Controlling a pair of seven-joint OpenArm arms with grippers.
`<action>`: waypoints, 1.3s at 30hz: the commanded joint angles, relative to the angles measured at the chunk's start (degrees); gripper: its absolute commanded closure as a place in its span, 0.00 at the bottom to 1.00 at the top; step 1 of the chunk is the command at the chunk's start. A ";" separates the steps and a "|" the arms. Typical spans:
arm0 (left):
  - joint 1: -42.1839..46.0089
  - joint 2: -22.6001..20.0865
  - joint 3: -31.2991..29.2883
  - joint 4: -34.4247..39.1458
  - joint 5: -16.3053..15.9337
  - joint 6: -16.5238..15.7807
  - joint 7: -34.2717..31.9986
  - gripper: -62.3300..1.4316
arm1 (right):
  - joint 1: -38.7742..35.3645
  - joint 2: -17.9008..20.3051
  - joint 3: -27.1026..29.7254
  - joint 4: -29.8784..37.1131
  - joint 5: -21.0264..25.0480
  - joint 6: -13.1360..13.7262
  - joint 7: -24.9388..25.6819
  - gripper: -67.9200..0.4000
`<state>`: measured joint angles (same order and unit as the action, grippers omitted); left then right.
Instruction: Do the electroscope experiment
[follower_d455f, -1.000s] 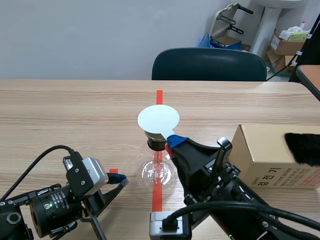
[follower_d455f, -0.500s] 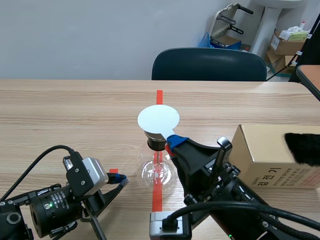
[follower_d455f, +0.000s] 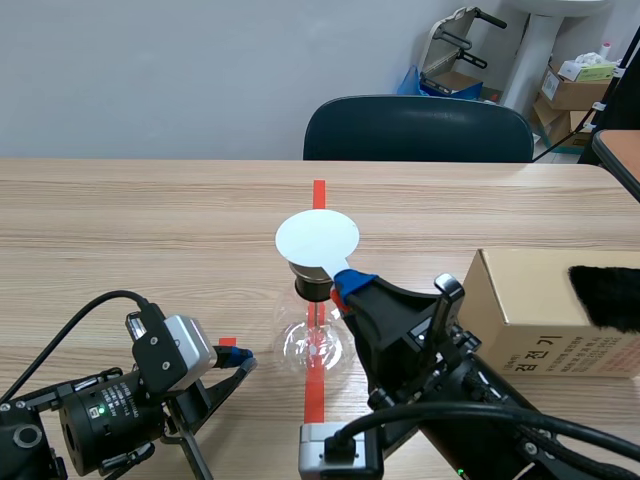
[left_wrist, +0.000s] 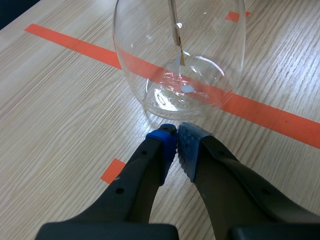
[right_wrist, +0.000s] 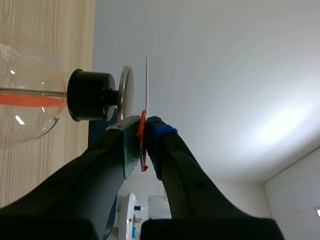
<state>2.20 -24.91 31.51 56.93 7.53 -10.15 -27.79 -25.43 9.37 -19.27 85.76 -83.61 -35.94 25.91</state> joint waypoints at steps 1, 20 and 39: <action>-0.15 0.42 -0.07 0.76 -0.42 0.11 -0.68 0.89 | 0.35 0.63 0.11 0.83 -0.09 -0.44 -1.86 0.97; -0.15 0.42 -0.07 0.76 -0.42 0.11 -0.66 0.89 | 0.35 0.63 0.13 0.83 -0.09 -0.44 -34.29 0.97; -0.15 0.42 -0.07 0.76 -0.42 0.11 -0.66 0.89 | 0.35 0.63 0.11 0.83 -0.09 -0.44 -24.11 0.97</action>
<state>2.20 -24.91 31.51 56.93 7.53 -10.13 -27.79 -25.43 9.37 -19.27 85.76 -83.61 -35.92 1.37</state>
